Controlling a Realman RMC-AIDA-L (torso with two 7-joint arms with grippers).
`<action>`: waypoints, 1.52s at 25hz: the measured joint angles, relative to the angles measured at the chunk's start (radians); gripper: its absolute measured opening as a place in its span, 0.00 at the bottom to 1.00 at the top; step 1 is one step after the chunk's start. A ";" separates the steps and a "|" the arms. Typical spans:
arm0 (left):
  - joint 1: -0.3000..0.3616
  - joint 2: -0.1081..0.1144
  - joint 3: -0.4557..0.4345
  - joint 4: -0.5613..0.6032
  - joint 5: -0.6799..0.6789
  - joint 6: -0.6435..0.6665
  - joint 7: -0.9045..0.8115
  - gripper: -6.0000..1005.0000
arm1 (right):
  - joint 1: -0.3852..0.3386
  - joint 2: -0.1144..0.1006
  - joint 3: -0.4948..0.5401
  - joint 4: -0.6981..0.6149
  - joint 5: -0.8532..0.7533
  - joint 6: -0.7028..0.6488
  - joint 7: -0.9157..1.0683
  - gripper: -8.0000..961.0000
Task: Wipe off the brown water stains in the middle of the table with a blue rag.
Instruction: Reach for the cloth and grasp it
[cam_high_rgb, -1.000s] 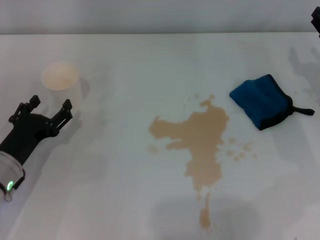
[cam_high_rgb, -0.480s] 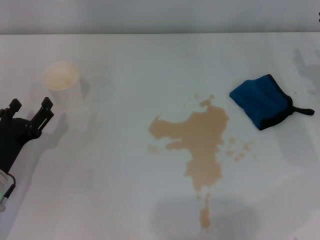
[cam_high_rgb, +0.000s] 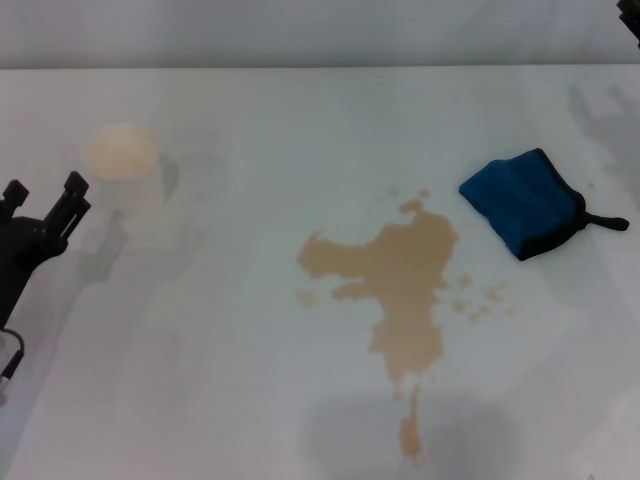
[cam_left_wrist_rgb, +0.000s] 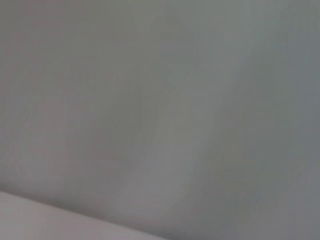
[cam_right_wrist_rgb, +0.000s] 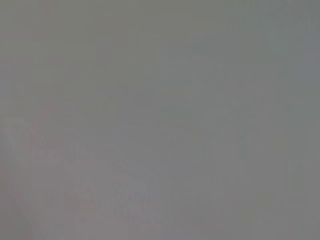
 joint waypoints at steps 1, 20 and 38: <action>0.000 0.000 0.000 0.002 0.000 0.002 0.000 0.88 | -0.002 -0.009 -0.012 -0.025 -0.031 -0.030 0.046 0.72; 0.015 -0.003 0.000 -0.002 -0.040 0.062 -0.003 0.88 | 0.190 -0.178 -0.039 -0.270 -1.260 -0.090 1.095 0.72; 0.001 0.000 -0.025 0.007 -0.042 0.082 -0.058 0.88 | 0.347 -0.052 -0.030 -0.595 -2.157 0.321 1.641 0.72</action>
